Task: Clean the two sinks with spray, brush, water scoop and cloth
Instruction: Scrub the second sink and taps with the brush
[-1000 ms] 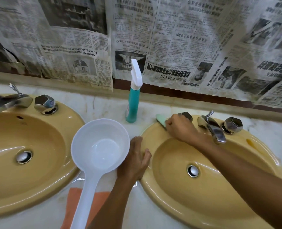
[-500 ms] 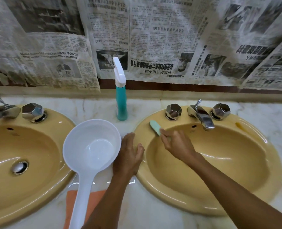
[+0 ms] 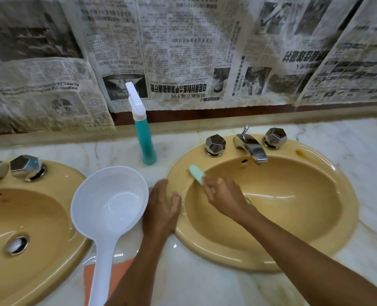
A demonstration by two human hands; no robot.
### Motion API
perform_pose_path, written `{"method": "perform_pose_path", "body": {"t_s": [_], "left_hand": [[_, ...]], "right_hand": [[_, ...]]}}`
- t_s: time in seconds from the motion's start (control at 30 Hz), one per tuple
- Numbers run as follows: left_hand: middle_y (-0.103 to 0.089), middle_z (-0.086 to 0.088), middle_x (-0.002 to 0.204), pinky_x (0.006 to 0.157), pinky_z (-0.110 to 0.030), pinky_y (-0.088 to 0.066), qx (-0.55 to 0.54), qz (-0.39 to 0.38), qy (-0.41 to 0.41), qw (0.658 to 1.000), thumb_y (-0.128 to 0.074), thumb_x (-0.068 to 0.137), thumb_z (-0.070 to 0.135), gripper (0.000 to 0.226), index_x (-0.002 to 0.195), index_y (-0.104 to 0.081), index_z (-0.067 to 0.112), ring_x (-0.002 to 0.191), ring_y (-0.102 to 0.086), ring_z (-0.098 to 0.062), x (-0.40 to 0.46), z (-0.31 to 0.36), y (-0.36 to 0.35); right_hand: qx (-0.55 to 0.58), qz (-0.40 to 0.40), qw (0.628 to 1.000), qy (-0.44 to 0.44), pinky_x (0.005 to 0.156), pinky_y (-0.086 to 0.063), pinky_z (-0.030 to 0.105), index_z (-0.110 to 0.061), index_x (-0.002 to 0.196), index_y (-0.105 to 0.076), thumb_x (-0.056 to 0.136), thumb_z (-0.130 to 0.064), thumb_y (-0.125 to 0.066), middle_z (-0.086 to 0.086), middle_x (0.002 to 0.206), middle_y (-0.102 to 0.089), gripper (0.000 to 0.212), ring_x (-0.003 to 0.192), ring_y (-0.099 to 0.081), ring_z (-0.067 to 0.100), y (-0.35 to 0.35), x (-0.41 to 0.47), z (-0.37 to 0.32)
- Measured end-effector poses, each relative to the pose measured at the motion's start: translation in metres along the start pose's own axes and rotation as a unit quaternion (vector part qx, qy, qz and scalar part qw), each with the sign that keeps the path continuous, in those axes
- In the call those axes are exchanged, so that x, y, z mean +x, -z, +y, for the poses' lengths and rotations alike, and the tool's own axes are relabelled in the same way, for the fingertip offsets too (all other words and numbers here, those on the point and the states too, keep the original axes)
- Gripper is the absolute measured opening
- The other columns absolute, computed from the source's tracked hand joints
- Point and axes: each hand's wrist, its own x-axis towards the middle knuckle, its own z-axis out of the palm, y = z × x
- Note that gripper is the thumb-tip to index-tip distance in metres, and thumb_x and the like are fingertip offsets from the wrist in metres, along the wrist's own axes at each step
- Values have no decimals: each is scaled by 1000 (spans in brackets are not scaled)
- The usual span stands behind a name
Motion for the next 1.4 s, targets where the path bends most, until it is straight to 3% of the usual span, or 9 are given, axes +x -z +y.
{"method": "perform_pose_path", "body": {"t_s": [0.23, 0.37, 0.5, 0.63, 0.8, 0.97, 1.17, 1.27, 1.4], "left_hand": [[-53, -9, 139, 111, -38, -36, -6, -8, 10, 1000, -28, 85, 56, 74, 142, -47, 14, 129, -45, -26, -1, 7, 3], [-54, -11, 138, 110, -41, -38, -10, -5, 5, 1000, -30, 85, 54, 73, 141, -48, 11, 128, -46, -28, -1, 6, 5], [-57, -11, 131, 106, -38, -39, -10, 2, -2, 1000, -32, 86, 52, 67, 137, -50, 12, 122, -47, -26, -1, 6, 5], [-59, -9, 121, 96, -34, -39, -20, 9, -13, 1000, -38, 88, 45, 55, 131, -51, 13, 112, -46, -22, -2, 7, 5], [-58, -9, 123, 99, -37, -41, -23, 9, -8, 1000, -44, 90, 39, 49, 132, -50, 14, 113, -49, -25, -3, 8, 5], [-59, -10, 120, 95, -35, -39, -22, 13, -14, 1000, -44, 90, 40, 49, 129, -52, 12, 110, -50, -24, -1, 7, 6], [-59, -10, 123, 97, -31, -36, -33, 28, -12, 999, -58, 93, 26, 40, 130, -53, 12, 113, -49, -24, -3, 7, 5], [-58, -7, 127, 99, -28, -34, -34, 32, -10, 999, -58, 94, 28, 42, 132, -52, 14, 116, -48, -21, -2, 7, 4], [-56, -4, 130, 103, -28, -34, -34, 33, -8, 999, -56, 94, 33, 44, 135, -50, 17, 119, -48, -19, -2, 5, 3]], "right_hand": [[-66, -51, 996, -40, 55, -30, 31, -20, 81, -64, 92, -19, -47, 3, 72, -50, 20, 72, -52, 31, 31, 51, -14], [-51, -127, 989, 57, 58, -36, 33, -18, 85, -68, 91, -26, -49, 1, 76, -52, 21, 76, -55, 31, 24, 54, -38], [-61, -78, 995, 7, 58, -37, 33, -14, 74, -61, 88, -14, -50, 5, 73, -54, 18, 75, -54, 32, 37, 91, -35], [-125, -160, 974, 99, 63, -35, 35, -17, 84, -48, 88, -13, -48, 4, 83, -48, 6, 78, -49, 28, 33, 98, -70], [-147, -135, 978, 62, 66, -39, 37, -14, 90, -50, 90, -12, -48, 5, 84, -44, 3, 79, -46, 29, 39, 117, -68], [-69, -205, 971, 96, 54, -35, 30, -21, 60, -42, 81, -14, -58, 0, 67, -49, 27, 69, -50, 25, 19, 111, -77], [-92, -147, 981, 88, 52, -36, 32, -14, 62, -51, 83, -14, -49, 6, 69, -54, 21, 68, -54, 31, 12, 95, -61], [-75, -124, 987, 73, 58, -56, 45, -7, 84, -72, 81, -18, -50, 9, 88, -72, 25, 66, -62, 28, 22, 90, -41], [-60, -108, 988, 92, 73, -54, 46, -14, 108, -73, 94, -24, -51, 12, 101, -72, 28, 87, -64, 32, 24, 61, -21]]}}
